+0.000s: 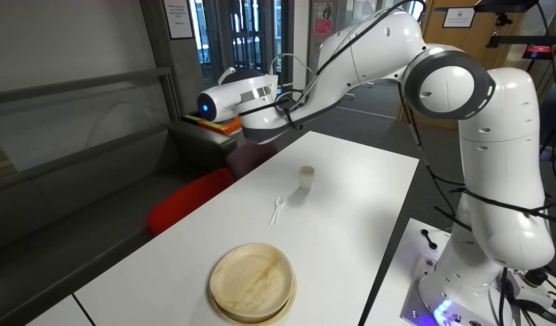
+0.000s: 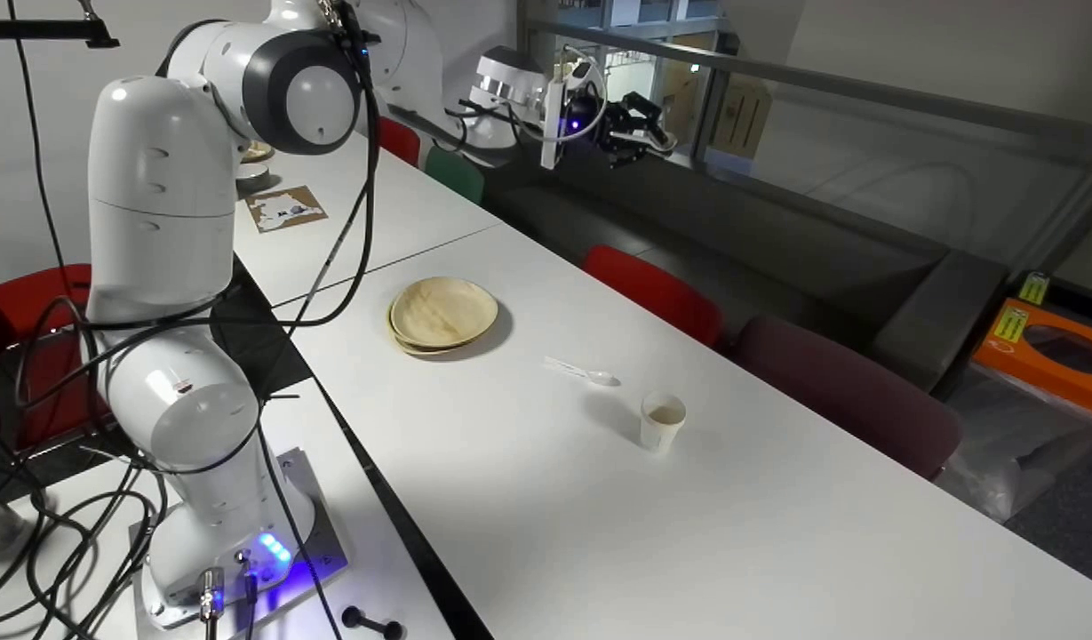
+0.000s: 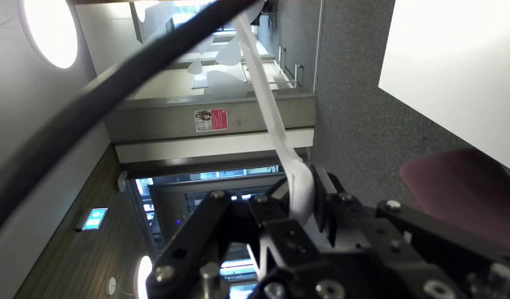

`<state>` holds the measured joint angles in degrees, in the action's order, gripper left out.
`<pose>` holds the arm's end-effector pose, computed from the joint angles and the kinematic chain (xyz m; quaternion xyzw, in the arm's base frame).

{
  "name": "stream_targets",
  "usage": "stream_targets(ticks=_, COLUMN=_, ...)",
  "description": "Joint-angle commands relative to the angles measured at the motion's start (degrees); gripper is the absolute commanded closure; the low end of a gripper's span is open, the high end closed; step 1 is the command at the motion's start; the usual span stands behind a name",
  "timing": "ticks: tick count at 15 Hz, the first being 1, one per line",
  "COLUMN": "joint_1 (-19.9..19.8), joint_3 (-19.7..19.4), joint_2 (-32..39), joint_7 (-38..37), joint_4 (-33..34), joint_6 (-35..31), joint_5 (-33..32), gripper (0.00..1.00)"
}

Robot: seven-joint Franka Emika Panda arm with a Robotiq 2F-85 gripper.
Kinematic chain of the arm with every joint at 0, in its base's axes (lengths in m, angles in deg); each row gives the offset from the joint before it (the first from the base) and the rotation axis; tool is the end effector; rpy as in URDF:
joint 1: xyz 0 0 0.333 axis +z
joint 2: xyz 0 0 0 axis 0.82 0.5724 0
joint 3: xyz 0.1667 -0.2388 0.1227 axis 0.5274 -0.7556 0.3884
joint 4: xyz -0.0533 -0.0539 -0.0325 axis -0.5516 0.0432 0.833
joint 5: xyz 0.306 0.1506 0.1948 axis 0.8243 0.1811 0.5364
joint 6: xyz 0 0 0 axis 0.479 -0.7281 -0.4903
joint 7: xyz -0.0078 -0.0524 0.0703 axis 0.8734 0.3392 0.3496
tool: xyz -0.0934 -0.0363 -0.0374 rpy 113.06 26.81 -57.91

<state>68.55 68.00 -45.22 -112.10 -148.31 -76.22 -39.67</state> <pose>0.6666 0.0841 0.4950 0.7409 0.0717 0.1129 0.6582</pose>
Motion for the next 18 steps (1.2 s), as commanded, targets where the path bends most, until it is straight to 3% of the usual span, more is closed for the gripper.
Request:
stream_targets(ticks=1, joint_1=-1.43, joint_3=1.02, joint_2=-2.8, joint_7=-4.76, joint_4=-3.36, joint_6=-1.47, joint_5=-0.66, gripper=0.98)
stream_targets(ticks=10, joint_1=-1.98, joint_3=1.64, joint_2=-5.44, joint_7=-14.61, joint_4=-8.48, joint_6=-3.23, joint_5=0.4, gripper=0.98)
stream_targets(ticks=18, joint_1=-7.58, joint_3=1.74, joint_2=-5.67, joint_7=-23.16, joint_4=-12.72, joint_6=-16.52, joint_5=20.98, gripper=0.98)
